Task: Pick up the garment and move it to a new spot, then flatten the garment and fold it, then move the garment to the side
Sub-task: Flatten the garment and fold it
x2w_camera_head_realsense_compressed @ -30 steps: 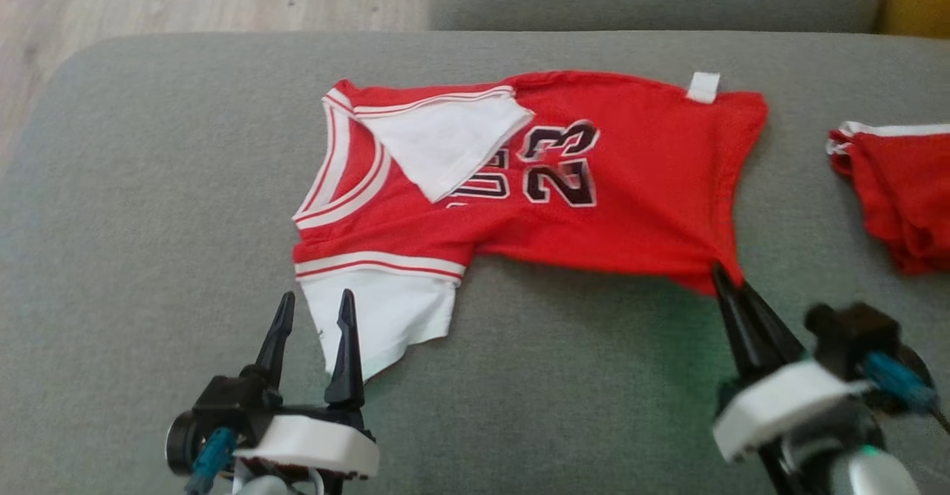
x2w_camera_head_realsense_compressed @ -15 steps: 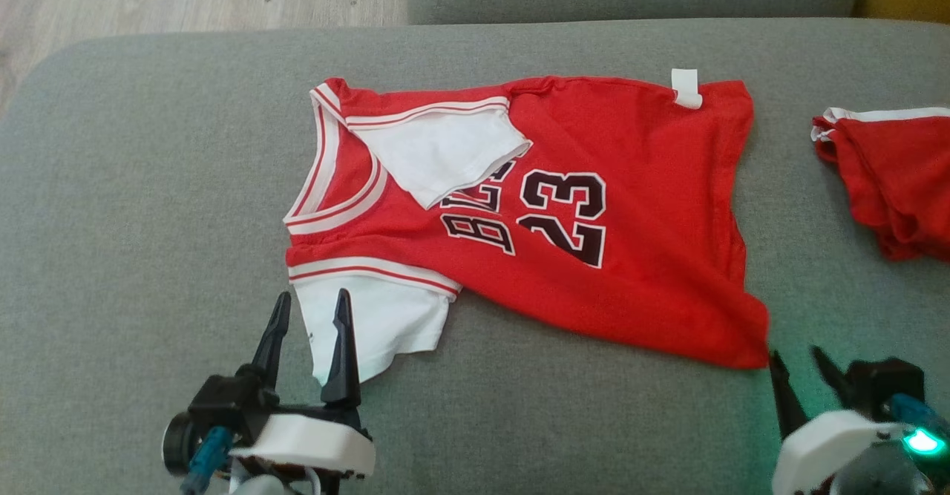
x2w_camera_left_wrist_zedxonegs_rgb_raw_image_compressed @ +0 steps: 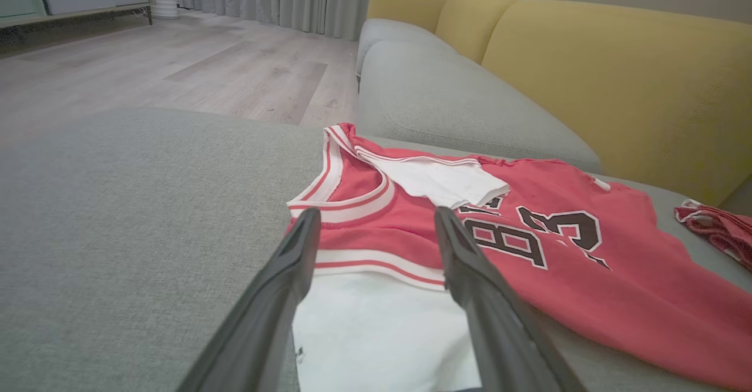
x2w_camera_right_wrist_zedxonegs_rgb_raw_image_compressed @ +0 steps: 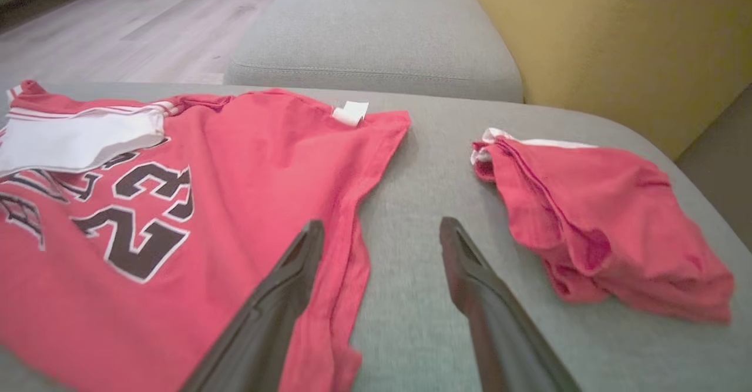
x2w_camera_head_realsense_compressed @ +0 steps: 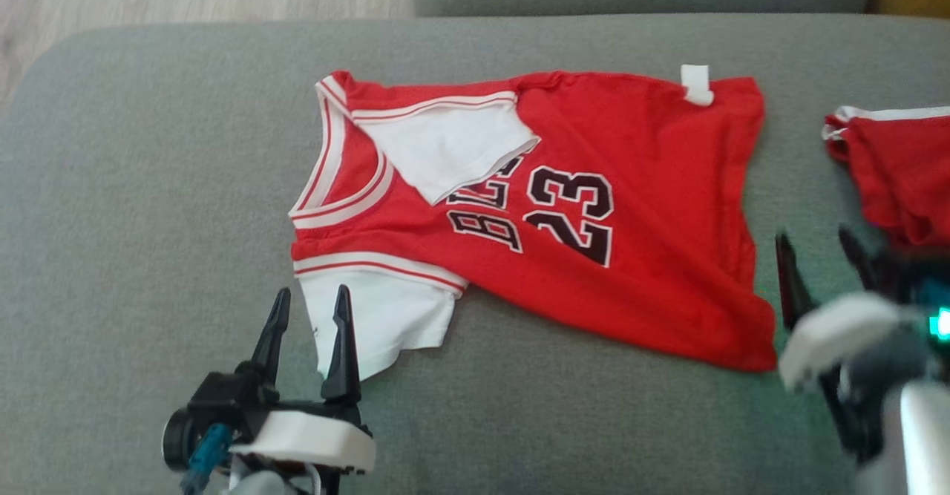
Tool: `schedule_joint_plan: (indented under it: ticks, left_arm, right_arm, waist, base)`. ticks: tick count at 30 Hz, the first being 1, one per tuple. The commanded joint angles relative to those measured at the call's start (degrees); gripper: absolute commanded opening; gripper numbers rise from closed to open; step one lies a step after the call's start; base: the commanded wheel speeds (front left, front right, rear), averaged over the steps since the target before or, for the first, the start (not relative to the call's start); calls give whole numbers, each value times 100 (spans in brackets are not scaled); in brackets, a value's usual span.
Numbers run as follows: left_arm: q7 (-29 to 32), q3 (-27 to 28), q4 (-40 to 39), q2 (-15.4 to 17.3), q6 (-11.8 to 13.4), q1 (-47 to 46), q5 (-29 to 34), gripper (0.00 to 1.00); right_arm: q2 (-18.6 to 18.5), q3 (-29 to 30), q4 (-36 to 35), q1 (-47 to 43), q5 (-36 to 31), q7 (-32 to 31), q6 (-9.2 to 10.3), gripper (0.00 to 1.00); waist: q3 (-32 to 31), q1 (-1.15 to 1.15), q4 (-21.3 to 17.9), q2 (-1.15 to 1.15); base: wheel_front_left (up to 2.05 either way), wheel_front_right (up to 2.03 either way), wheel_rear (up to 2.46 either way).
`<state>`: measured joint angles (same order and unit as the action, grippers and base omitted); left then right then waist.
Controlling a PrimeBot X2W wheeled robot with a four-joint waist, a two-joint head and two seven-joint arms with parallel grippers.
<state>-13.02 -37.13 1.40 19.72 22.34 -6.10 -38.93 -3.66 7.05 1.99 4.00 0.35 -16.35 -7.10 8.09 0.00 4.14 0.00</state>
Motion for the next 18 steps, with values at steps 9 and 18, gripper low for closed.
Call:
schedule_joint_plan:
  ticks: [9, 18]
  left_arm:
    - [-74, 178, -135, 1, -50, -481, 50, 100]
    - [-108, 153, -37, -77, -119, -588, 88, 100]
  right_arm:
    - [-690, -154, 1549, 1801, 211, -638, -39, 100]
    - [-1017, -476, 2943, 2545, 564, -1093, -39, 59]
  waist:
    - [437, 0, 485, 0]
    - [615, 0, 788, 0]
  base:
    - [0, 0, 0]
    - [0, 0, 0]
